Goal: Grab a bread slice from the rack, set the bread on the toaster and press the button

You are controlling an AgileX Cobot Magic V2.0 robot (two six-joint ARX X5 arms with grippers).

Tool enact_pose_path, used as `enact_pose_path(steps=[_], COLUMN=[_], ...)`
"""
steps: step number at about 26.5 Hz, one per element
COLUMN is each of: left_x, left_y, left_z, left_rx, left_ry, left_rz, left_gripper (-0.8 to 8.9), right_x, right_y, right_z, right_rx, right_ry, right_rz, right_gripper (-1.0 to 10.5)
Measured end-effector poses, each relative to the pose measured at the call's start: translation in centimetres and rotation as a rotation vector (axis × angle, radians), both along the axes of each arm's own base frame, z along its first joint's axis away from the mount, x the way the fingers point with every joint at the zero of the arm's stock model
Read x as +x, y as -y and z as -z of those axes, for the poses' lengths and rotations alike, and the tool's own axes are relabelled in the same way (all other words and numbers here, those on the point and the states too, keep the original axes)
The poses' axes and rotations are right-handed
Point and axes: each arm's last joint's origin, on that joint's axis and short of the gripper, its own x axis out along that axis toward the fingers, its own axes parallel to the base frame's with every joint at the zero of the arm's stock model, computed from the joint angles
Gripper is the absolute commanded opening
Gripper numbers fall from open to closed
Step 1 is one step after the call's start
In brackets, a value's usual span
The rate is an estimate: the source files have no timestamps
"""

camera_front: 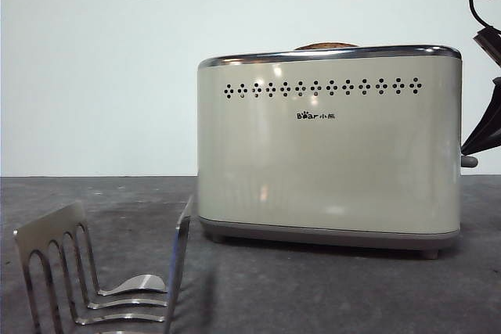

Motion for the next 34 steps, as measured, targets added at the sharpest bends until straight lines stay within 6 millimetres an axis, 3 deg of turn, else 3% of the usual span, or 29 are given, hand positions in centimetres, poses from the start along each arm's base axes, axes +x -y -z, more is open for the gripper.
enact_pose_path(steps=[22,34], left_x=[0.6,0.6], left_y=[0.8,0.8], left_z=[0.2,0.2], left_rx=[0.022,0.022], left_ry=[-0.021,-0.021], left_rz=[-0.001,-0.001], left_gripper=[-0.09,-0.09], right_x=[1.0,1.0], right_y=[0.3,0.3], right_z=[1.6,1.6], right_rx=[0.008,0.013], right_ry=[-0.074,-0.072], right_rz=[0.004,0.004], right_gripper=[-0.1,-0.1])
